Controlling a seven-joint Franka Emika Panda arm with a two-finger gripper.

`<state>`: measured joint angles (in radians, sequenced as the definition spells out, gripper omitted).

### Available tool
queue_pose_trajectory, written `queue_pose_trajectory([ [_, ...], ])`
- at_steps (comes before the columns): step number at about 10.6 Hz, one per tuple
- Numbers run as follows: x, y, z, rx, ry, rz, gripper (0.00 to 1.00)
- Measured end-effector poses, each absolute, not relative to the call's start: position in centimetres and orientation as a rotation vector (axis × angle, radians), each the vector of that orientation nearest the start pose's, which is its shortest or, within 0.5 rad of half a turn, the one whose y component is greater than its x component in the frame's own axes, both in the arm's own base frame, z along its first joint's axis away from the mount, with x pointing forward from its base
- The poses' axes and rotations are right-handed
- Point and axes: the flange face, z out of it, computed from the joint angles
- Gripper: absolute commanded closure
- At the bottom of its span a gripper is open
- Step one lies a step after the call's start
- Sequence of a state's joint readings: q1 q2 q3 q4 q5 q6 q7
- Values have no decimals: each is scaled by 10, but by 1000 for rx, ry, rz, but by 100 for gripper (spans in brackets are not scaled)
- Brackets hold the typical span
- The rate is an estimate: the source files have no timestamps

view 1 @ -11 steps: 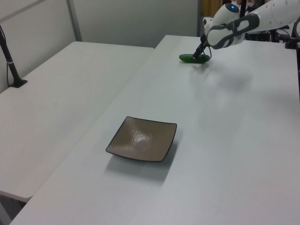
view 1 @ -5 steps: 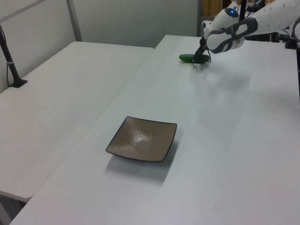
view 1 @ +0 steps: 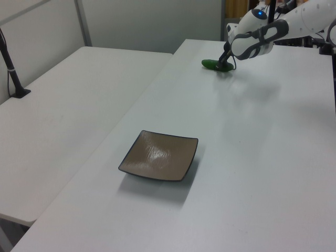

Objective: Cucumber placed on a ceramic plate
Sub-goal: 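Lift the cucumber up off the table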

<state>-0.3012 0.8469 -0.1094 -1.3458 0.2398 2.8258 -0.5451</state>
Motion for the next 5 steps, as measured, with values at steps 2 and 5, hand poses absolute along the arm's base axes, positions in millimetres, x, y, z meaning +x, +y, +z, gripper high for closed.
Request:
queue_pose_trajectory([
  [2,726,-301,293,-3210,8,-1004,100],
  [5,726,-304,322,-3202,13,-1067,100],
])
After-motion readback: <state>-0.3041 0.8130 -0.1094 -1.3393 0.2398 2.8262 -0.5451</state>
